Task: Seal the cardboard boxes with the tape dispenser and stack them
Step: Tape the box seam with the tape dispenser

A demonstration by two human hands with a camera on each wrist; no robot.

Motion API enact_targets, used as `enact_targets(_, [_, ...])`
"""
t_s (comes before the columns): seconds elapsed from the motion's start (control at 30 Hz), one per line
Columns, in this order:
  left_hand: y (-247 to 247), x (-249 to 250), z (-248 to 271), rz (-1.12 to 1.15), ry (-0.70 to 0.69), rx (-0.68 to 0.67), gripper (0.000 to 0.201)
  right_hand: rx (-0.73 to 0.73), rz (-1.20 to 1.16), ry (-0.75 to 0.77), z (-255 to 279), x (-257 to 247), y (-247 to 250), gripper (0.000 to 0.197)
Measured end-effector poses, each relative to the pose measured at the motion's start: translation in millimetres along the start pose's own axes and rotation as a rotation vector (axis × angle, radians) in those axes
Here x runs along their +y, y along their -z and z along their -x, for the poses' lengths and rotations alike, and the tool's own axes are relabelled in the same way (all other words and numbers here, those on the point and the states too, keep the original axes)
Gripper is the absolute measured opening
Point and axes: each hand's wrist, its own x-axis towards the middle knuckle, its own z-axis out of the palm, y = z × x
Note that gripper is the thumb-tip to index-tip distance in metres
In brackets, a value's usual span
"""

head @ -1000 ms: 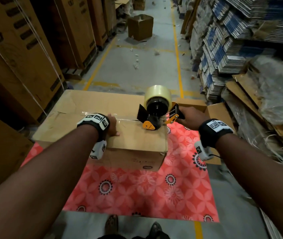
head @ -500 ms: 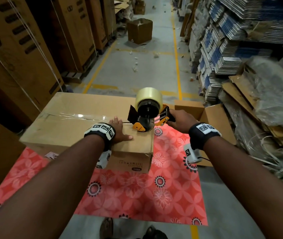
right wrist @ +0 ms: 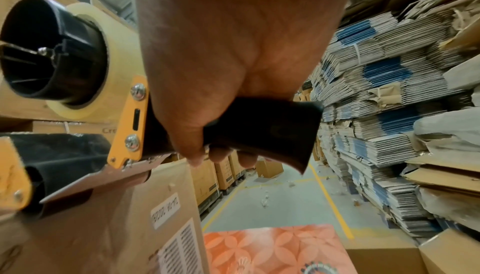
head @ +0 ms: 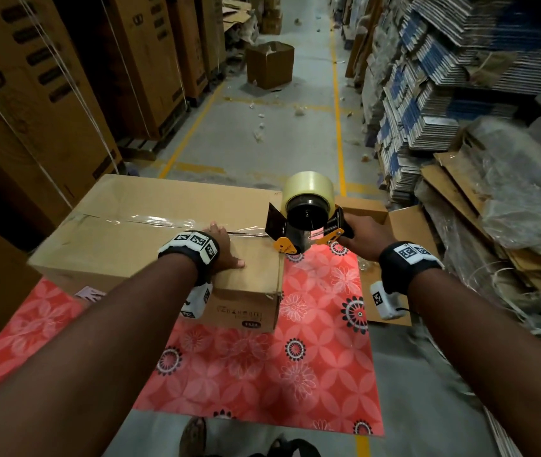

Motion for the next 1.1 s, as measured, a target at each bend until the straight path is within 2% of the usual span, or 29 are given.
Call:
enact_targets(0.07, [6, 16, 1, -0.017, -0.059, 0.004, 0.097, 0.002, -0.011, -0.010, -2, 0, -3, 0.032])
enact_targets(0.13, [9, 39, 6, 0.009, -0.209, 0.055, 0.068, 0.001, -0.002, -0.011, -4, 2, -5, 0.034])
enact_targets(0.17, [10, 51, 8, 0.044, -0.269, 0.055, 0.063, 0.002, -0.003, -0.011, -4, 4, -5, 0.034])
enact_targets(0.23, [9, 69, 10, 0.138, -0.342, -0.008, 0.073, 0.004, -0.023, -0.019, -4, 7, -9, 0.035])
enact_targets(0.33, [4, 74, 6, 0.223, -0.347, -0.062, 0.098, 0.016, -0.062, -0.015, -3, 11, -16, 0.033])
enact_targets(0.57, [-14, 74, 4, 0.123, -0.306, 0.020, 0.114, 0.032, -0.121, -0.005, -1, 27, -17, 0.031])
enact_targets(0.8, [-16, 77, 6, 0.128, -0.300, 0.017, 0.113, 0.004, -0.079, -0.078, 18, 54, -19, 0.032])
enact_targets(1.1, [-16, 77, 4, 0.141, -0.297, 0.004, 0.113, -0.086, -0.046, -0.074, -16, 41, -35, 0.030])
